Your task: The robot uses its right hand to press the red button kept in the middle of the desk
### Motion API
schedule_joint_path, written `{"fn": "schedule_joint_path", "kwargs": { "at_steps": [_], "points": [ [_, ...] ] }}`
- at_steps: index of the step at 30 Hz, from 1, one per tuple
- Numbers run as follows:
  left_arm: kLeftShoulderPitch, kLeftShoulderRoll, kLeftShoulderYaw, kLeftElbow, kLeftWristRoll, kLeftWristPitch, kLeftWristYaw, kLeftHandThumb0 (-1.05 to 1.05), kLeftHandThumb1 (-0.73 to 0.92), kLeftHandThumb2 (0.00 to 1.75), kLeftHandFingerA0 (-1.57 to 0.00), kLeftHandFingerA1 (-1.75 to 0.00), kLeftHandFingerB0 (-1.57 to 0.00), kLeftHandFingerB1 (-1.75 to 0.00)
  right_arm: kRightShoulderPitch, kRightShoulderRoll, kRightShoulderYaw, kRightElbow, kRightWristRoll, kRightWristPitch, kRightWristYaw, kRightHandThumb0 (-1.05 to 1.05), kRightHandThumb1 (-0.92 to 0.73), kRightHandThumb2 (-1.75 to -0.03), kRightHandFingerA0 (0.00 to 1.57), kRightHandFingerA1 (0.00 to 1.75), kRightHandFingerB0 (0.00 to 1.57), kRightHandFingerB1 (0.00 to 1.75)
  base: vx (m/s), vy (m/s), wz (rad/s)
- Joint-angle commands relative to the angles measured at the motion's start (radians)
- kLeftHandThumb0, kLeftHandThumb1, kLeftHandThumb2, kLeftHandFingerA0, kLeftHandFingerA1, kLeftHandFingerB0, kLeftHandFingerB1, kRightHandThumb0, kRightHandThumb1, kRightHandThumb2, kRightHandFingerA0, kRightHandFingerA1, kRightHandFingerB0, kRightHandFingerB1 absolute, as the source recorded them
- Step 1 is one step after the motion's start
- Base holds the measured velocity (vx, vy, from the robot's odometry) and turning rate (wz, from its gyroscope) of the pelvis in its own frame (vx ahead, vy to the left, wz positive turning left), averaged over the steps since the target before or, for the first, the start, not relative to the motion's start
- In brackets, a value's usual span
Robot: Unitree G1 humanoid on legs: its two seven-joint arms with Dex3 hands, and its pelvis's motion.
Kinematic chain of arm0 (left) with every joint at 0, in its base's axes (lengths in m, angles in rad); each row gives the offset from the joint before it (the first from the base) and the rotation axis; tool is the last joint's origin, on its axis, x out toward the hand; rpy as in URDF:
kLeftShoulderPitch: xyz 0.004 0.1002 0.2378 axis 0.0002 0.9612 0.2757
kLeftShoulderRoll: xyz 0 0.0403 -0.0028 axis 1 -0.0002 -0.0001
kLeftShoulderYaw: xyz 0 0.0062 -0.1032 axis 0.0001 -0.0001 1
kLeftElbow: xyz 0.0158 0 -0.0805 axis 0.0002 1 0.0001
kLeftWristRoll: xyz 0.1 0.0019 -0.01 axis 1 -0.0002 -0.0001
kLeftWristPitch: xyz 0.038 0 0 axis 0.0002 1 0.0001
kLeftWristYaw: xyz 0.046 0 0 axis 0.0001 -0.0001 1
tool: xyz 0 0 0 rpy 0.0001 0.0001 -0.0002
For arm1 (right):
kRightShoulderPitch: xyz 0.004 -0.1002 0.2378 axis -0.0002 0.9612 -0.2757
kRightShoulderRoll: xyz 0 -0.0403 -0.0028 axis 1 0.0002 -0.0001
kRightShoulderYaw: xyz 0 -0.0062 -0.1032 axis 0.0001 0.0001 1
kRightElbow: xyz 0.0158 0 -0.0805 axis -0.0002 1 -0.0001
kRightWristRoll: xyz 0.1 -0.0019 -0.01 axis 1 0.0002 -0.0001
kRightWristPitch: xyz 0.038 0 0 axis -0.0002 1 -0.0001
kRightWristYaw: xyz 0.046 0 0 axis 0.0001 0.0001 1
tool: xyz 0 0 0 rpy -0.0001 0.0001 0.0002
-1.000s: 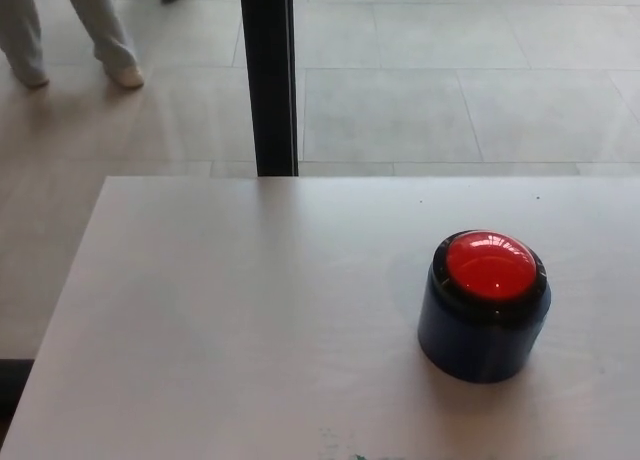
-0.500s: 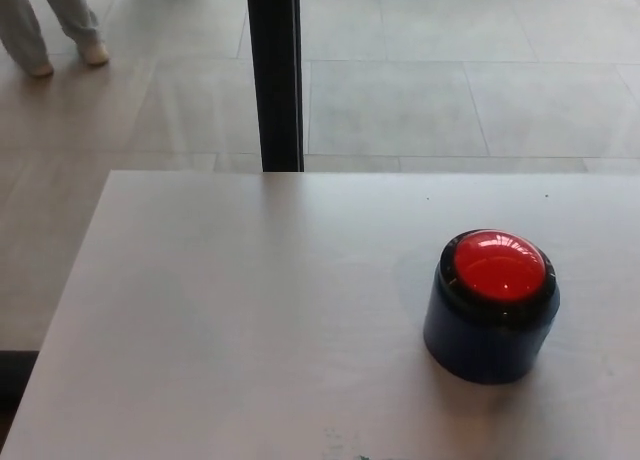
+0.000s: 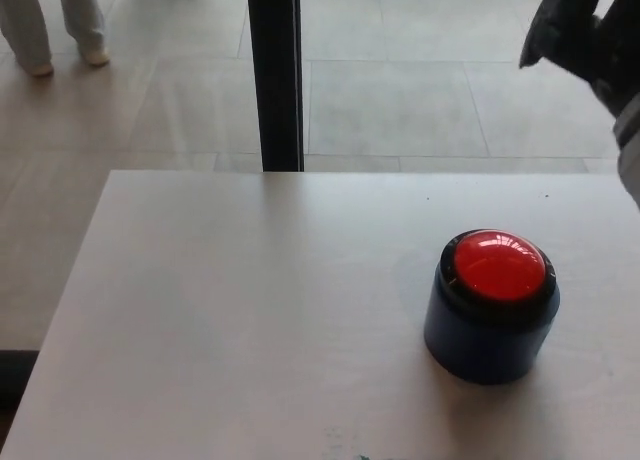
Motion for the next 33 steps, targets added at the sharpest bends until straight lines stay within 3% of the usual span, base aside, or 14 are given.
{"fn": "schedule_joint_path", "kwargs": {
  "at_steps": [1, 4, 5, 6, 7, 12, 14, 25, 26, 29, 31, 32, 33],
  "points": [
    [0.002, 0.027, -0.006, 0.009, -0.005, -0.03, -0.008, -0.53, 0.53, 0.56, -0.86, -0.61, -0.8, -0.52, 0.06, 0.025, 0.035, 0.059, -0.064, 0.026, 0.016, -0.14, -0.38, -1.39, 0.97, 1.75, 0.82, 1.67, 0.0, 0.0, 0.0],
    [0.003, 0.025, -0.009, 0.009, -0.003, -0.033, 0.004, -0.55, 0.52, 0.56, -0.86, -0.59, -0.83, -0.52, 0.085, 0.037, 0.049, 0.094, -0.084, 0.044, 0.007, -0.15, -0.48, -1.31, 0.98, 1.75, 0.77, 1.66, 0.0, 0.0, 0.0],
    [0.003, 0.028, -0.009, 0.01, -0.004, -0.029, 0.001, -0.53, 0.44, 0.88, -0.84, -0.71, -0.75, -0.66, 0.108, 0.044, 0.048, 0.11, -0.088, 0.017, 0.015, -0.15, -0.48, -1.33, 0.98, 1.75, 0.77, 1.7, 0.0, 0.0, 0.0],
    [0.004, 0.029, -0.012, 0.009, -0.001, -0.029, 0.004, -0.53, 0.44, 0.88, -0.84, -0.71, -0.75, -0.66, 0.115, 0.048, 0.047, 0.114, -0.091, 0.017, 0.011, -0.15, -0.48, -1.33, 0.98, 1.75, 0.77, 1.7, 0.0, 0.0, 0.0],
    [0.003, 0.029, -0.011, 0.004, -0.004, -0.028, 0.002, -0.54, 0.52, 0.56, -0.84, -0.59, -0.83, -0.53, 0.122, 0.05, 0.051, 0.116, -0.106, 0.027, -0.006, -0.16, -0.47, -1.31, 0.96, 1.75, 0.82, 1.68, 0.0, 0.0, 0.0],
    [0.002, 0.032, -0.003, 0.006, -0.014, -0.018, -0.007, -0.54, 0.52, 0.56, -0.85, -0.6, -0.8, -0.53, 0.176, 0.047, 0.062, 0.123, -0.138, 0.015, 0.005, -0.22, -0.57, -1.19, 0.95, 1.75, 0.8, 1.65, 0.0, 0.0, 0.0],
    [-0.002, 0.027, 0.009, 0.006, -0.027, -0.017, -0.008, -0.51, 0.51, 0.56, -0.85, -0.6, -0.83, -0.54, 0.195, 0.05, 0.066, 0.133, -0.152, -0.005, 0.005, -0.18, -0.49, -1.28, 0.96, 1.75, 0.81, 1.65, 0.0, 0.0, 0.0],
    [0.004, 0.029, -0.008, 0.012, -0.015, -0.022, -0.01, -0.54, 0.53, 0.57, -0.86, -0.61, -0.82, -0.52, 0.287, 0.119, 0.087, 0.156, -0.196, -0.066, 0.007, -0.2, -0.43, -1.29, 1.03, 1.75, 0.88, 1.59, 0.0, 0.0, 0.0],
    [0.0, 0.03, 0.003, 0.017, -0.027, -0.014, -0.014, -0.58, 0.43, 0.86, -0.87, -0.72, -0.76, -0.65, 0.304, 0.118, 0.1, 0.159, -0.21, -0.078, 0.014, -0.21, -0.43, -1.29, 1.01, 1.75, 0.87, 1.6, 0.0, 0.0, 0.0],
    [0.004, 0.028, -0.009, 0.012, -0.012, -0.036, -0.011, -0.6, 0.44, 0.86, -0.87, -0.72, -0.78, -0.66, 0.345, 0.106, 0.139, 0.166, -0.247, -0.103, 0.033, -0.22, -0.45, -1.3, 1.02, 1.75, 0.87, 1.62, 0.0, 0.0, 0.0],
    [0.003, 0.028, -0.011, 0.012, -0.013, -0.037, -0.01, -0.6, 0.44, 0.86, -0.87, -0.72, -0.78, -0.66, 0.347, 0.105, 0.141, 0.167, -0.247, -0.109, 0.033, -0.22, -0.45, -1.3, 1.02, 1.75, 0.87, 1.62, 0.0, 0.0, 0.0],
    [0.001, 0.028, -0.013, 0.013, -0.012, -0.034, -0.009, -0.56, 0.52, 0.56, -0.87, -0.61, -0.85, -0.54, 0.357, 0.101, 0.15, 0.165, -0.256, -0.104, 0.034, -0.24, -0.43, -1.32, 1.03, 1.75, 0.89, 1.6, 0.0, 0.0, 0.0],
    [-0.001, 0.029, -0.013, 0.015, -0.013, -0.029, -0.013, -0.53, 0.53, 0.57, -0.82, -0.56, -0.8, -0.51, 0.385, 0.078, 0.195, 0.179, -0.316, -0.13, 0.023, -0.24, -0.42, -1.32, 1.03, 1.75, 0.91, 1.59, 0.0, 0.0, 0.0]
  ]
}}
